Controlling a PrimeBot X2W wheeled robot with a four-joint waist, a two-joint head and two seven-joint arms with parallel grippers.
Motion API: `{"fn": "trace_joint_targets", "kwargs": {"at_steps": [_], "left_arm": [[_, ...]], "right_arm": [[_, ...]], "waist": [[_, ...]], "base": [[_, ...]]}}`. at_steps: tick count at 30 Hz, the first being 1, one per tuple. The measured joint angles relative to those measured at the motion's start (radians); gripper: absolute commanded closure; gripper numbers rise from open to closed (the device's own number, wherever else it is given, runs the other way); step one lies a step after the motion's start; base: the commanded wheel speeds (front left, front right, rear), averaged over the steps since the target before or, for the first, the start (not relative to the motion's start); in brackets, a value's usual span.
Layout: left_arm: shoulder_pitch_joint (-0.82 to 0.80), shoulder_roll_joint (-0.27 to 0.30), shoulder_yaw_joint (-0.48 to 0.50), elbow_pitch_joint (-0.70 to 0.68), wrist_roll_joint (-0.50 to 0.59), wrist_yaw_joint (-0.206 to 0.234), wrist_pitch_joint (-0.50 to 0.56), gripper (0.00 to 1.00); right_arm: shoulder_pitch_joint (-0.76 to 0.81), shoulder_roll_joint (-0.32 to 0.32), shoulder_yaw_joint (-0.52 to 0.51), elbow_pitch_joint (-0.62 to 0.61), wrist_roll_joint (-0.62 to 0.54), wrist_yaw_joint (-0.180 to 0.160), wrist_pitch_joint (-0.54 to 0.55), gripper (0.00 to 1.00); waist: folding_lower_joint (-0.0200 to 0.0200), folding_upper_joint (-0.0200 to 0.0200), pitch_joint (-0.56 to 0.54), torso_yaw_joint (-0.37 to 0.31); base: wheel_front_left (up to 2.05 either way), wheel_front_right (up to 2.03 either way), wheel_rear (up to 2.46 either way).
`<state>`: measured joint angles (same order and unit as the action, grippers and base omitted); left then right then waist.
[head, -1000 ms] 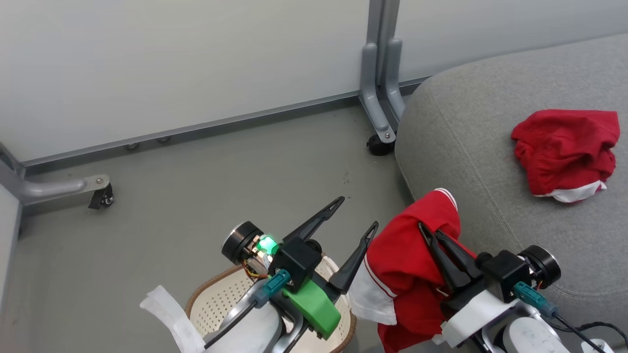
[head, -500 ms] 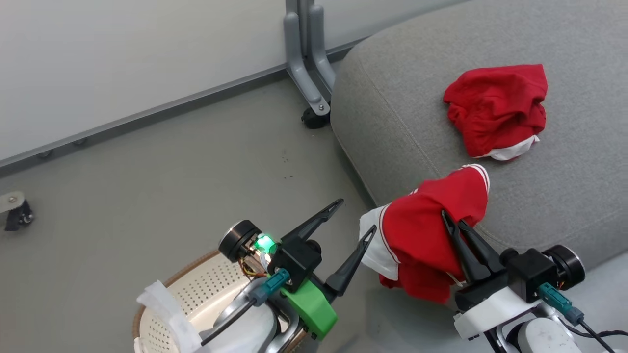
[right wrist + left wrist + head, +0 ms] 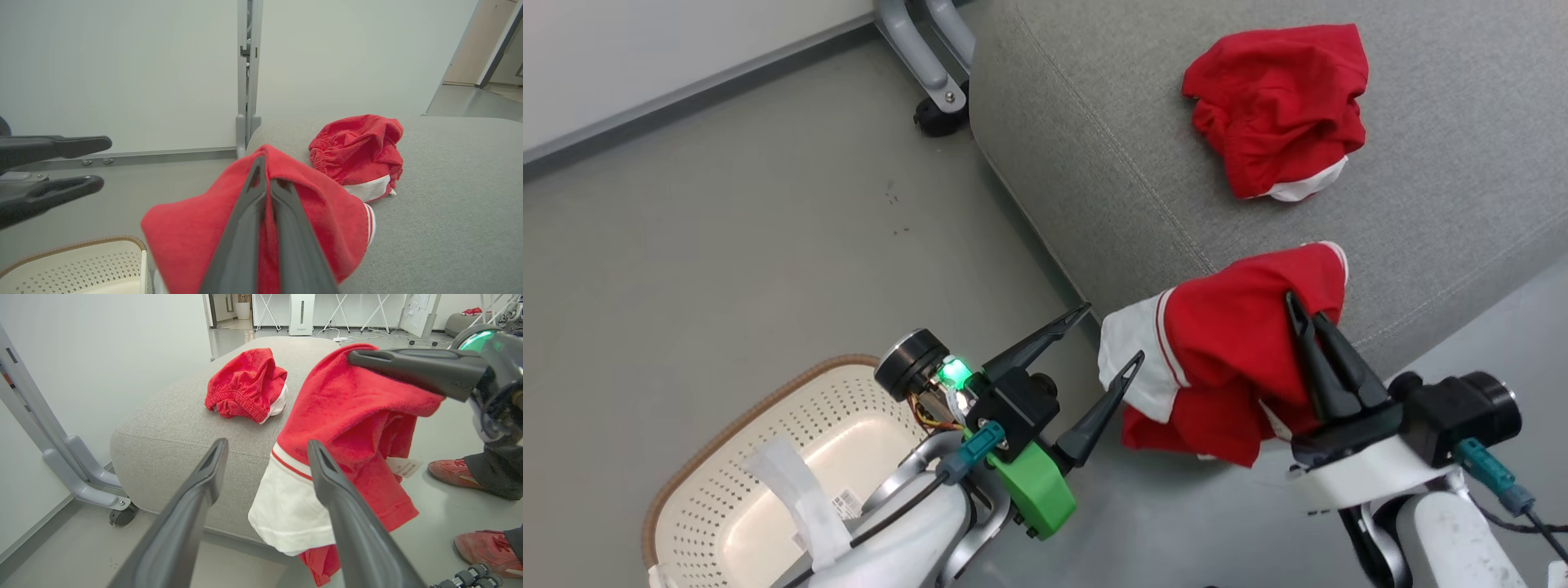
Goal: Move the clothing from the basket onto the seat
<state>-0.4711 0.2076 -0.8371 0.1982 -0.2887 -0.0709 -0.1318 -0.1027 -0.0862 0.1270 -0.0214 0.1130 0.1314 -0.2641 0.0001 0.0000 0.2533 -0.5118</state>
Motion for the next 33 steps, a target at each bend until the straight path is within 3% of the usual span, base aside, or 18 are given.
{"fn": "trace_joint_targets", "kwargs": {"at_steps": [8,16,26,33], "left_arm": [[-0.066,0.039,-0.014,-0.065,0.031,-0.014,0.055,0.0],[-0.13,0.065,-0.037,-0.186,0.053,-0.025,0.129,0.0],[-0.185,0.097,-0.021,-0.27,0.06,-0.023,0.171,0.0],[-0.201,0.108,-0.008,-0.291,0.06,-0.017,0.173,0.0]], "right_arm": [[-0.237,-0.005,-0.176,-0.1,-0.016,0.0,0.001,1.0],[-0.56,-0.171,-0.377,-0.121,-0.043,0.0,0.001,1.0],[-0.856,-0.368,-0.512,0.083,-0.079,0.0,0.0,1.0],[-0.885,-0.445,-0.565,0.298,-0.126,0.0,0.0,1.0]], "waist": [[0.0001,0.0,0.121,-0.003],[0.0001,0.0,0.265,0.04],[0.0002,0.0,0.441,0.116],[0.0001,0.0,0.526,0.173]], "base": [[0.0,0.0,0.0],[0.0,0.0,0.0],[0.0,0.0,0.0],[0.0,0.0,0.0]]}}
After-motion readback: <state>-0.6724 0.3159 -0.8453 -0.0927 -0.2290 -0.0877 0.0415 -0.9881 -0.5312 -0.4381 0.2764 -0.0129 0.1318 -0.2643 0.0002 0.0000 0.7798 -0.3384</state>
